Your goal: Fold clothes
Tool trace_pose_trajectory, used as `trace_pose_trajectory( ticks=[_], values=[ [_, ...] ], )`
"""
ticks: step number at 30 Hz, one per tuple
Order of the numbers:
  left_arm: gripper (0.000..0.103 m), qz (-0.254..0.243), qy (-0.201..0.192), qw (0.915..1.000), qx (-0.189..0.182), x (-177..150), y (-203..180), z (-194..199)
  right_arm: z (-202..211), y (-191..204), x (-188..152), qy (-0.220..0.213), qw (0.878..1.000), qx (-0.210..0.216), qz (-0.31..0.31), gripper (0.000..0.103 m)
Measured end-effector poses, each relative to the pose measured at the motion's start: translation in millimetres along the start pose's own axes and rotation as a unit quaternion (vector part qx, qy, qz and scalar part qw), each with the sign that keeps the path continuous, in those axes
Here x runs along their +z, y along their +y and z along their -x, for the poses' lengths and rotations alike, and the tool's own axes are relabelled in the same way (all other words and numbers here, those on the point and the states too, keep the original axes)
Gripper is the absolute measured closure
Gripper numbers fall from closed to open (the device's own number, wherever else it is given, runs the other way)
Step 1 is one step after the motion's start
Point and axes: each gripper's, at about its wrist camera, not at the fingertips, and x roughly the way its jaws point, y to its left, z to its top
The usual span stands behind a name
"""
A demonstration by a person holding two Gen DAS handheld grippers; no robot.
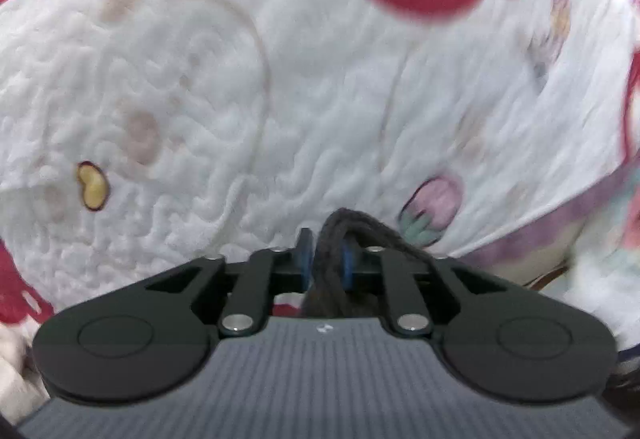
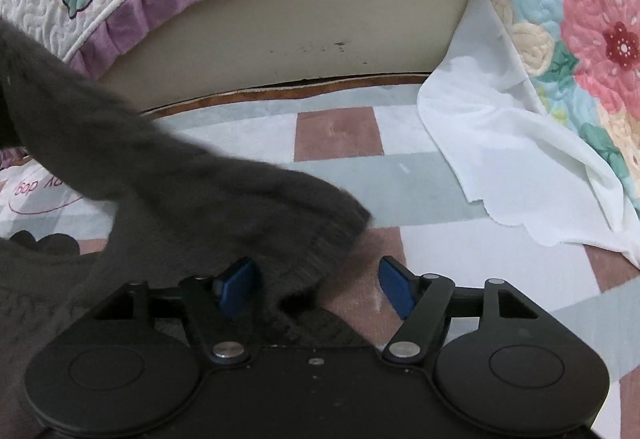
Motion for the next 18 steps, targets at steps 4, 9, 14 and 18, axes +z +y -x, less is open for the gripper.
trace_pose_trajectory(
  ticks=[4,9,14,18],
  values=[
    [0.069,-0.028,0.035,0.9987,0.025,-23,-5,-15,9,-8,1,-0.015,0.999,-0.030,-0.015,0.028],
    [0.052,-0.038,0.048,0.9981,-0.006,-70,-1,15,19,-19,3,-0.033,0.997,-0.067,-0.033,0.039],
    [0.052,-0.021,0.098,0.9949,-0.010,-115,27,41,34,-34,3,-0.050,0.994,-0.065,-0.068,0.042],
    [0.052,0.015,0.131,0.9905,0.039,-145,71,59,40,-41,-4,-0.030,0.992,0.026,-0.124,0.042]
  ],
)
